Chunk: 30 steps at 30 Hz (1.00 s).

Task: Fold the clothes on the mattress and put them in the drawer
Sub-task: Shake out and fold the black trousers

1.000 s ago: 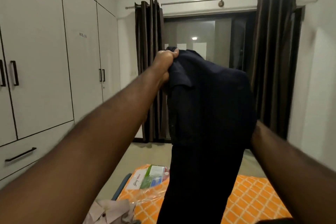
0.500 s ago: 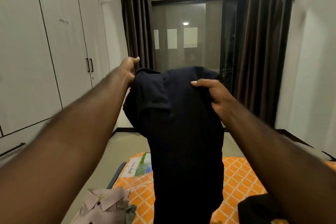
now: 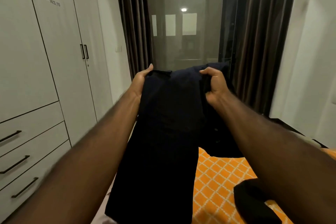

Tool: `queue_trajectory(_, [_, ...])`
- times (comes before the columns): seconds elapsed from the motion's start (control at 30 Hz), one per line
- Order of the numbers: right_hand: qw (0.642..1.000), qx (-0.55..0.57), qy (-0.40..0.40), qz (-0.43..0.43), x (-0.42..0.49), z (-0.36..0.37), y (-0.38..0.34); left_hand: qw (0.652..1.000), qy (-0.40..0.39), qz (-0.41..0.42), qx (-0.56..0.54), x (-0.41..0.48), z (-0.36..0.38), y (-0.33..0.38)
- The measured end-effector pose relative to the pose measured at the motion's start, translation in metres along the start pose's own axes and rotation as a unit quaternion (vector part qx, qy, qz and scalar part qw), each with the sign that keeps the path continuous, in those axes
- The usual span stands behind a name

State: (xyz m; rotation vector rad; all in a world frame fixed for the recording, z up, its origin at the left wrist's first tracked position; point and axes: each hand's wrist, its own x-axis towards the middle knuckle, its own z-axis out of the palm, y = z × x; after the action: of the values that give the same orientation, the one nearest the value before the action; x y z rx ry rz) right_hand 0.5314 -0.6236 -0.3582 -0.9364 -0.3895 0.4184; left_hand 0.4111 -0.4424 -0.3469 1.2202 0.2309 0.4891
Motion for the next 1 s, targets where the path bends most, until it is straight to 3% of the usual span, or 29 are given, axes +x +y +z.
queue_trajectory(0.2, [0.977, -0.182, -0.027, 0.106, -0.006, -0.009, -0.015, 0.998, 0.004, 0.003, 0.070, -0.005, 0.035, 0.009])
queue_trajectory(0.3, [0.951, -0.274, 0.002, 0.143, -0.007, -0.006, -0.025, 0.986, 0.076, -0.009, 0.146, 0.006, 0.033, 0.016])
queue_trajectory(0.4, [0.941, -0.295, 0.022, 0.164, -0.006, -0.004, -0.031, 0.984, 0.113, -0.043, 0.129, 0.008, 0.031, 0.017])
queue_trajectory(0.6, [0.931, -0.314, 0.041, 0.183, -0.005, -0.005, -0.030, 0.999, 0.032, -0.019, 0.031, -0.003, 0.034, 0.001])
queue_trajectory(0.83, [0.922, -0.352, 0.025, 0.162, -0.010, -0.008, -0.035, 0.989, 0.032, 0.036, 0.139, 0.009, 0.025, -0.013])
queue_trajectory(0.93, [0.888, -0.425, 0.012, 0.177, -0.006, -0.004, -0.034, 0.976, 0.064, 0.037, 0.203, 0.008, 0.027, -0.010])
queue_trajectory(1.0, [0.847, -0.497, 0.011, 0.190, -0.001, 0.001, -0.033, 0.965, 0.087, 0.014, 0.246, 0.011, 0.028, -0.013])
